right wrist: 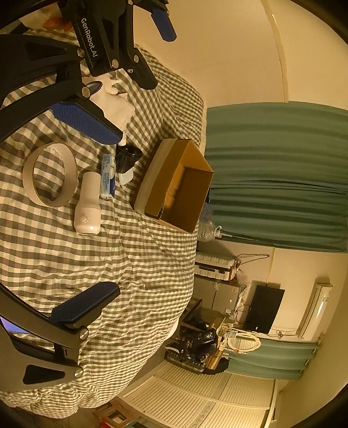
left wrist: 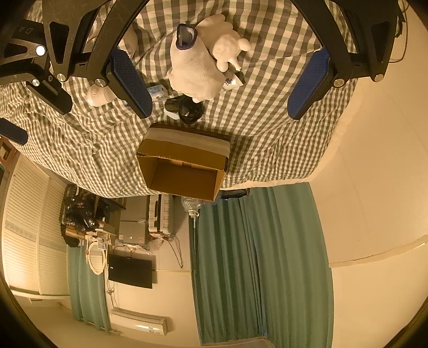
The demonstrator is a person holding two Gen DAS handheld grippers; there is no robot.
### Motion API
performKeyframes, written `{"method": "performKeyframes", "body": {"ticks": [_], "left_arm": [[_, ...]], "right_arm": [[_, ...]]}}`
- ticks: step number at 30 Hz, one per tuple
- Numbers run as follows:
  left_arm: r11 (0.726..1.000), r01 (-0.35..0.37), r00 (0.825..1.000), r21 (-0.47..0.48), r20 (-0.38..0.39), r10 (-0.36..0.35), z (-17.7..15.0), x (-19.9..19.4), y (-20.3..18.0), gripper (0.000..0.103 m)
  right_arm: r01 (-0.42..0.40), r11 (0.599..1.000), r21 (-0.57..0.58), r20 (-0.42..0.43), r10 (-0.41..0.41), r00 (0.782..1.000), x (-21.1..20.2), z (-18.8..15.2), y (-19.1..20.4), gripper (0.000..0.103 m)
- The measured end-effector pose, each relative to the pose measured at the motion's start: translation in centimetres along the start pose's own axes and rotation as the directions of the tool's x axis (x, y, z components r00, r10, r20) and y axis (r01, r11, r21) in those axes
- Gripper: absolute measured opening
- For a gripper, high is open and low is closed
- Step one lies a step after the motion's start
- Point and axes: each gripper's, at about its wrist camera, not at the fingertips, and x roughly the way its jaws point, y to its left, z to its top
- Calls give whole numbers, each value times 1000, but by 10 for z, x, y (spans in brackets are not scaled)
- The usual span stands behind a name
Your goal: Organize objects
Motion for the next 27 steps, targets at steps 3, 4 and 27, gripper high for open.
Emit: {"method": "performKeyframes", "body": {"ticks": [3,4,27], "left_arm": [[1000,-9,1000,-9,-5,9,-1,2,3,103],[1000,-11,1000,-12,-6,11,-1,2,4,103],[999,15,1000,-30,-24,-15,-3,3,11,103]], "right_arm": [[4,1000,0,-2,-4,1000,0,0,-1,103],[4,1000,0,-1,-4,1000,-1,0,-1,103],[28,1000,-13,-6,-28,1000,2,1,-2,103]]}}
